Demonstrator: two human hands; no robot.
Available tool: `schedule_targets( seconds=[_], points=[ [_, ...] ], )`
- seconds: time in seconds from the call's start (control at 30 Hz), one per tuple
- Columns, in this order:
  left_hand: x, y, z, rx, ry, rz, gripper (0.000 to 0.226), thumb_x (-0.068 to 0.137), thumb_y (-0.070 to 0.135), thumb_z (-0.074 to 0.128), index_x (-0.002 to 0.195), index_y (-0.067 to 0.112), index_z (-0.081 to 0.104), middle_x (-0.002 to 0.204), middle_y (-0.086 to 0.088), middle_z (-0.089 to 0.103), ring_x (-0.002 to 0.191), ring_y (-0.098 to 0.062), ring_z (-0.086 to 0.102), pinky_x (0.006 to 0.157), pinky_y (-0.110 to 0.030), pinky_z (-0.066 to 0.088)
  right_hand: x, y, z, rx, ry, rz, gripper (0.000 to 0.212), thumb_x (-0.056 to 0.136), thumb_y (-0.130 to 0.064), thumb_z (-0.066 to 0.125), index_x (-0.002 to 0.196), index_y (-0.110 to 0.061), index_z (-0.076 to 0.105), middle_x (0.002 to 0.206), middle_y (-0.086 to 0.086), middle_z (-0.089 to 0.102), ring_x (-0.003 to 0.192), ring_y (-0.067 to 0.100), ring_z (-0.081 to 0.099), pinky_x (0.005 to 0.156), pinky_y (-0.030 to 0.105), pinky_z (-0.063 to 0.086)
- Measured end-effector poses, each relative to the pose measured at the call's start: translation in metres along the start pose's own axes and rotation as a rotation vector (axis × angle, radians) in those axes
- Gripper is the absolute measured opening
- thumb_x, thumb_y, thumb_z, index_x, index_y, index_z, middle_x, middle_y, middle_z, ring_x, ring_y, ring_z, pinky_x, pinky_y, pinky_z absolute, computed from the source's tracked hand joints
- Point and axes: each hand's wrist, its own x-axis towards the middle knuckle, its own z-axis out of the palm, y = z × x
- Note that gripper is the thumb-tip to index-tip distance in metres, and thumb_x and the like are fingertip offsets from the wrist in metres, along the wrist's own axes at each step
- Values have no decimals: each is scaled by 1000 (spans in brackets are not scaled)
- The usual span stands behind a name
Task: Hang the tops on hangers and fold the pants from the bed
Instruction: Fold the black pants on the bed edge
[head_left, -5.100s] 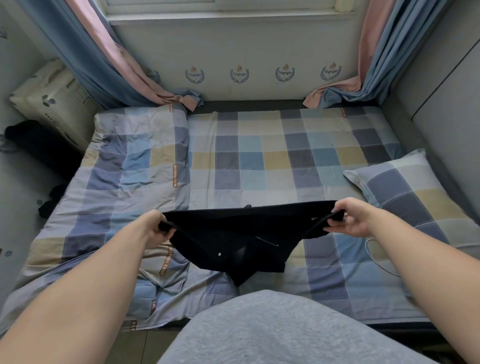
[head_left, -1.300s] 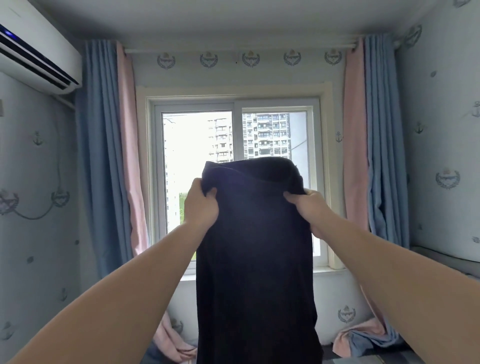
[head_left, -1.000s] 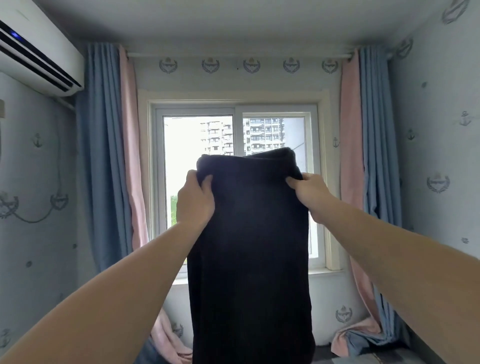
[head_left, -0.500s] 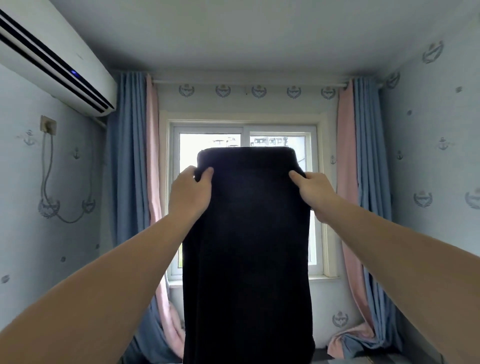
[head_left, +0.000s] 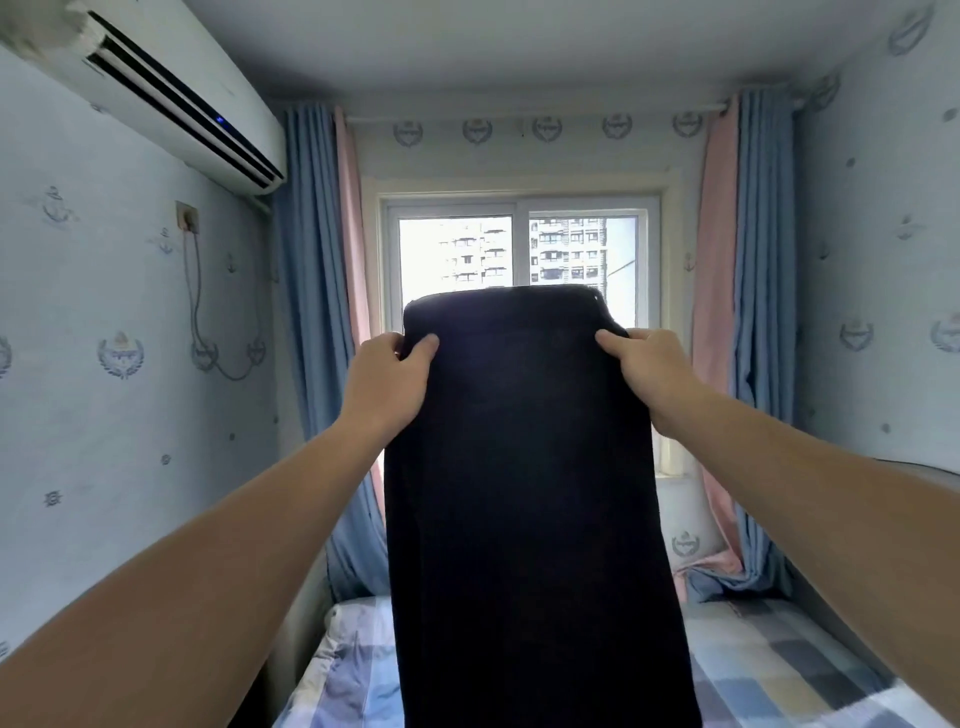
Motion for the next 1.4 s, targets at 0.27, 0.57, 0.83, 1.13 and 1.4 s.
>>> schedule_targets(
  seconds=[0.27,0.57,0.83,1.13,1.4],
  points=[
    [-20,-26,-42,-11,-53,-111,38,97,41,59,67,16,58,57,12,57,55,-6,55,53,-21,37,-19,7,38,-3,-46,73,14,91,-22,66,86,-12,75,84,7,77,65,16,72,74,36,60],
    [-29,-144,-31,-2,-174,-261,25,96,39,63,83,19,71,76,9,74,73,-10,70,60,-22,46,1,119,105,-79,-65,221,29,89,-24,67,98,3,71,83,18,72,71,23,62,70,34,50],
    [-22,-355,33,-7,-313,-569,23,95,34,64,86,15,74,81,2,77,83,-22,74,80,-43,59,48,313,205,-218,-161,379,22,95,-21,68,88,-1,70,92,16,75,74,24,66,71,38,54],
    [-14,-670,152,79,-388,-872,28,100,34,58,95,9,70,94,-9,75,91,-26,71,91,-49,55,110,610,356,-244,-158,613,17,96,-24,67,83,-14,70,74,-5,73,70,12,68,58,25,48],
    [-39,-908,248,289,-343,-938,43,101,41,50,75,7,55,69,-4,57,61,-18,53,52,-24,41,147,842,454,-337,-148,701,23,97,-28,65,85,-9,69,81,5,71,76,21,66,58,29,46]
  ],
)
